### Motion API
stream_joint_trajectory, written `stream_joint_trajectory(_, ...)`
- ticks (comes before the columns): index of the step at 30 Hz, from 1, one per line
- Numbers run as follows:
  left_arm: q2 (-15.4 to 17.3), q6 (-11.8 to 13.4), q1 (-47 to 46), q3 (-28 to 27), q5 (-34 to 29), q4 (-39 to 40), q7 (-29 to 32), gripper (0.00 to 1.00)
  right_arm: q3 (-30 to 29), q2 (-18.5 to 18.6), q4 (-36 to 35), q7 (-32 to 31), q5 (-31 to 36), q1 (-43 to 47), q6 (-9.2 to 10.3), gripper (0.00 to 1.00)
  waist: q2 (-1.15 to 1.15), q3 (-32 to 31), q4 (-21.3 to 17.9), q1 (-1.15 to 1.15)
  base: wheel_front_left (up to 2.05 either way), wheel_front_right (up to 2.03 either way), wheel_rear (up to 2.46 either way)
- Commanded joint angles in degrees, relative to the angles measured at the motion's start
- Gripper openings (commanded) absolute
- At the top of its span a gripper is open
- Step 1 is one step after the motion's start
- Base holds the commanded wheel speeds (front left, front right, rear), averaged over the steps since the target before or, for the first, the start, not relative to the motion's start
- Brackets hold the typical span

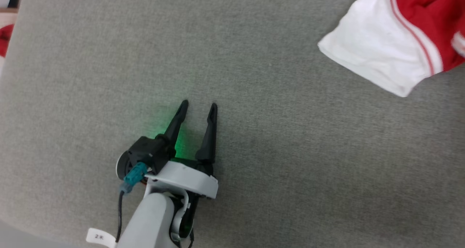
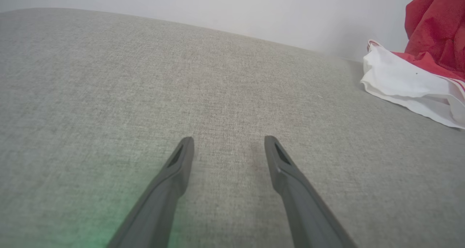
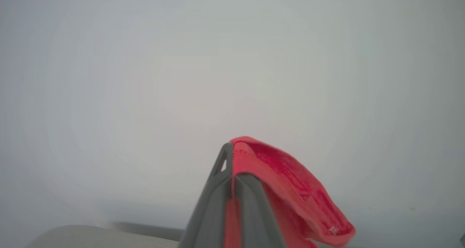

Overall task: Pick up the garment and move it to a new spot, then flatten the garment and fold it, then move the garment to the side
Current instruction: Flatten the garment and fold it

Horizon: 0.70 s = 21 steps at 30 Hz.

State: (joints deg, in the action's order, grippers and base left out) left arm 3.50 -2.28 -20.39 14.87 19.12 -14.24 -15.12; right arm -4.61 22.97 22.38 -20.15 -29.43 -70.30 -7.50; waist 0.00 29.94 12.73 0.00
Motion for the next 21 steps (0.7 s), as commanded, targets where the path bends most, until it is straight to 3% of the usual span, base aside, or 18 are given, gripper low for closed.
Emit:
stream_joint_trajectory(1, -0.25, -0.35, -1.01, 0.4, -0.21, -0.25, 0.0, 1.0, -2.13, -0.85, 4.86, 2.98, 2.4, -2.97, 0.02, 0.0, 0.0, 1.36, 1.41, 0.0, 0.0, 0.0, 0.0)
stream_joint_trajectory(8, -0.52, -0.4, -1.64, 1.54, 0.75, -0.85, 0.01, 1.0, 1.03, -1.86, 17.26, 6.3, 7.2, -6.48, 0.01, 0.0, 0.0, 2.83, 2.57, 0.0, 0.0, 0.0, 0.0)
stream_joint_trajectory(9, -0.52, -0.3, -1.77, 1.7, 0.82, -0.89, 0.02, 1.0, 1.4, -1.81, 18.53, 7.36, 7.35, -6.87, 0.02, 0.06, 0.0, 3.03, 2.61, 0.0, 0.0, 0.0, 0.0)
stream_joint_trajectory(10, -0.54, -0.2, -1.9, 1.84, 0.94, -0.93, 0.03, 1.0, 1.9, -2.0, 19.73, 8.28, 7.25, -7.19, 0.02, 0.47, 0.0, 3.17, 2.65, 0.0, 0.0, 0.0, 0.0)
stream_joint_trajectory(11, -0.55, -0.05, -2.02, 2.04, 1.16, -0.89, 0.05, 1.0, 2.8, -2.25, 20.68, 9.12, 7.19, -7.5, 0.01, 1.0, 0.0, 3.28, 2.66, 0.0, 0.0, 0.0, 0.0)
stream_joint_trajectory(16, -0.58, 0.67, -2.41, 2.04, 1.07, -0.68, 0.07, 1.0, 10.8, -0.29, 22.61, 10.81, 7.33, -7.89, 0.02, 1.0, 0.0, 2.66, 1.9, 0.0, 0.0, 0.0, 0.0)
stream_joint_trajectory(21, -0.22, 0.04, -3.11, 1.05, -0.6, -0.38, 0.01, 1.0, 18.65, 2.45, 20.01, 11.16, 2.5, -5.61, 0.02, 1.0, 0.0, 0.7, 0.16, 0.0, 0.0, 0.0, 0.0)
